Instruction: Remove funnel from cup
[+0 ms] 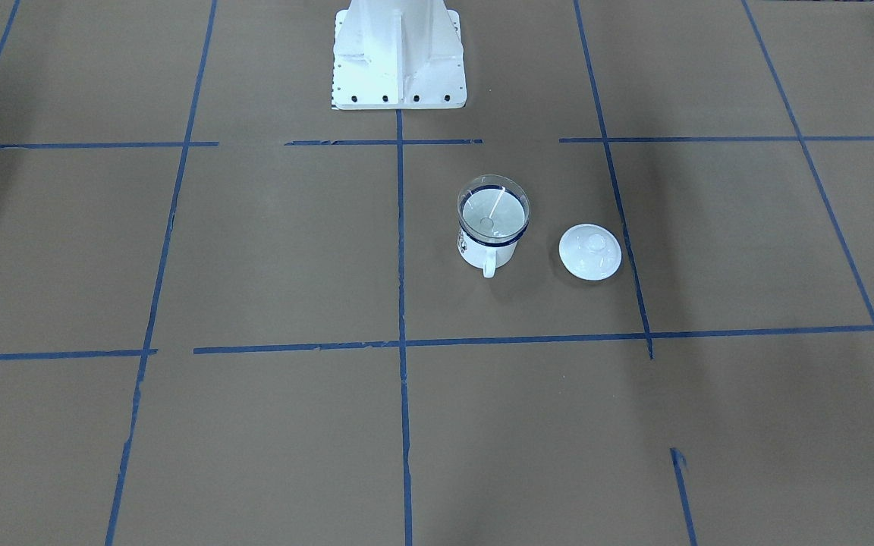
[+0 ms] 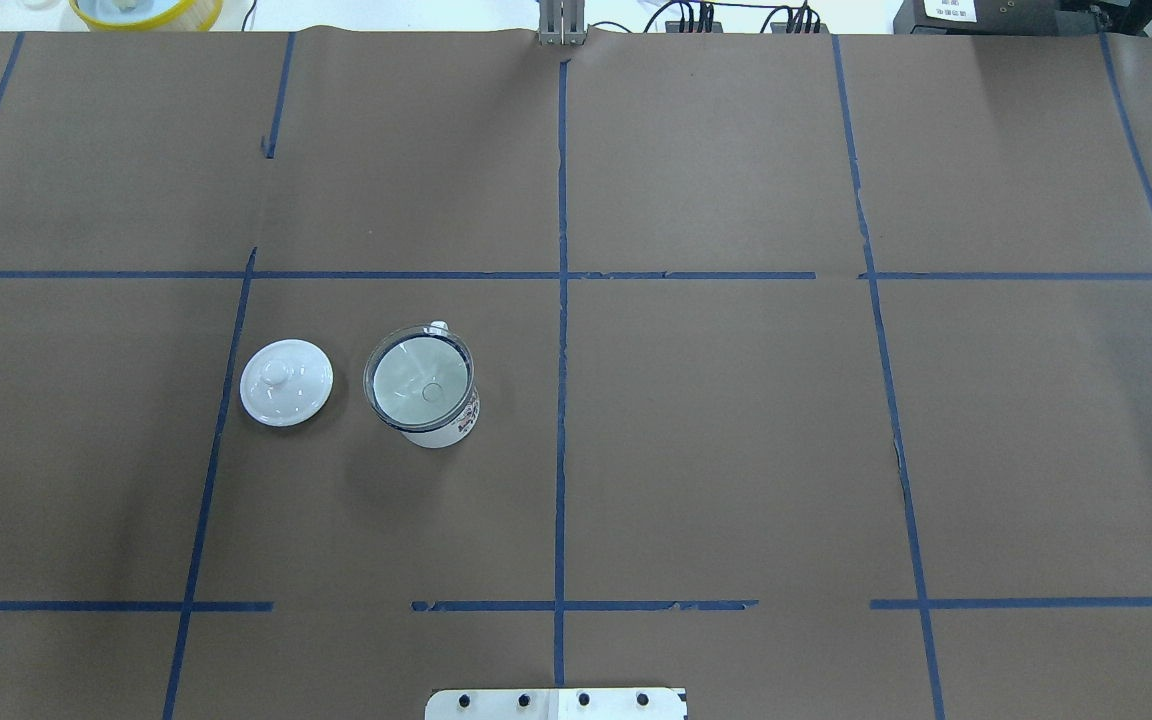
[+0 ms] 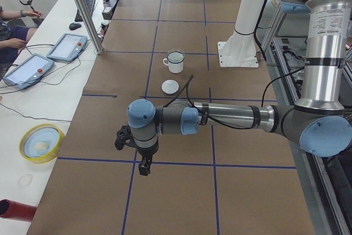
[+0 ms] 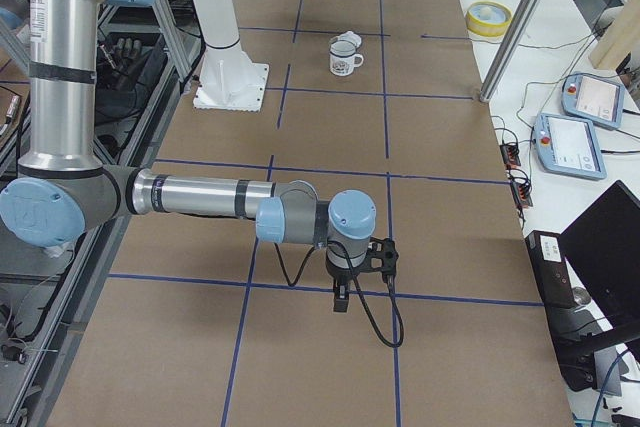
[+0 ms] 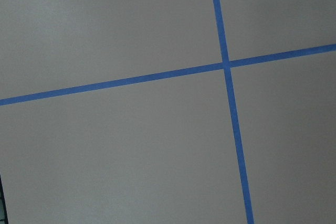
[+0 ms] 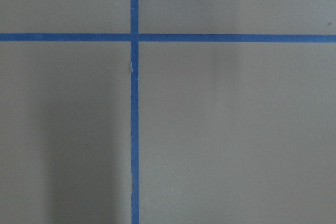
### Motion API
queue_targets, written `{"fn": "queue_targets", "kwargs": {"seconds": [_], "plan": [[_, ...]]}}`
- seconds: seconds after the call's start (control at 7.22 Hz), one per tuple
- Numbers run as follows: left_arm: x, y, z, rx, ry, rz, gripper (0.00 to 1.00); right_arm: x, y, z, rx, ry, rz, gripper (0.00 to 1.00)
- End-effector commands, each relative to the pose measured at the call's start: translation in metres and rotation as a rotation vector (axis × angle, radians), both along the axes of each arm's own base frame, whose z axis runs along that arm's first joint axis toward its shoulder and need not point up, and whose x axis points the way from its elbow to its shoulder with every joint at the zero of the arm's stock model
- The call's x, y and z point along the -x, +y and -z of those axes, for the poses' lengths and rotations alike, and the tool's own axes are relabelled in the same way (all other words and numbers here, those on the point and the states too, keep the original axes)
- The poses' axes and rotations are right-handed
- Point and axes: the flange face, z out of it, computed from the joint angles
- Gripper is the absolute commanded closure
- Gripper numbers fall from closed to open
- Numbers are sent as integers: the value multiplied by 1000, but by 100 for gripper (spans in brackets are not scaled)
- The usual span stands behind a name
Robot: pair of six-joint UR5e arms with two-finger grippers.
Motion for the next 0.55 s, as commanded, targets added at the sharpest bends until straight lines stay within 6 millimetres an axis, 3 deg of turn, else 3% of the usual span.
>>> {"fn": "queue_targets", "kwargs": {"seconds": [0.0,0.14,0.28,0.42], "plan": [[0,-2,2,-4,5,1,0,0,0,0,0,0,0,0],[-1,-6,4,-14,2,0,0,0,0,-1,1,0,0,0],[1,-26,34,-53,-4,31,0,0,0,0,0,0,0,0],[-21,-43,66,-46,2,71,0,0,0,0,0,0,0,0]]}}
